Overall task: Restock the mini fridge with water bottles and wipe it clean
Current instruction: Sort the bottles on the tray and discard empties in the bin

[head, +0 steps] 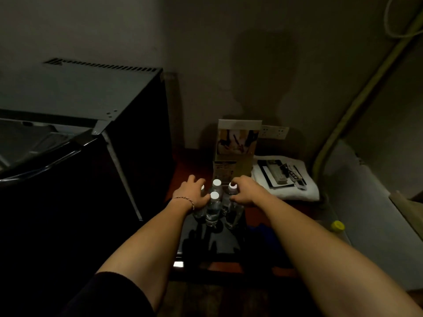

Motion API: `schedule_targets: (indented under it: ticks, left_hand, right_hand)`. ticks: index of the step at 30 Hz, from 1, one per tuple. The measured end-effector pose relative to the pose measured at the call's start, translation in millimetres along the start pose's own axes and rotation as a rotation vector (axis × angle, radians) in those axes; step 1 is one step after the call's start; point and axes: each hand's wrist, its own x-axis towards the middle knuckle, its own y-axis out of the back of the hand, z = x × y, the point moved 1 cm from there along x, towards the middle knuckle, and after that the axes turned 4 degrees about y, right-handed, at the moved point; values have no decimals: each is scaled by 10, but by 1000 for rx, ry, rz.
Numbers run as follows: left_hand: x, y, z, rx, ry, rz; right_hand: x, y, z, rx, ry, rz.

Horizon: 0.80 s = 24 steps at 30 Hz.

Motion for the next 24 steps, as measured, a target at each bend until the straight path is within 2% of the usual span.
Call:
schedule_targets:
  ticks: [7,13,24]
  left_hand:
    - [409,-26,-85,44,-34,-83]
    - [617,-93,-9,73,-145,-166]
    - [217,-10,-219,7,-189,-56]
  right_hand:
    - [265,20,13,50,-38,-6]
    - [331,6,39,90,-119,1]
    - [-103,-93,-210,61,-156,1]
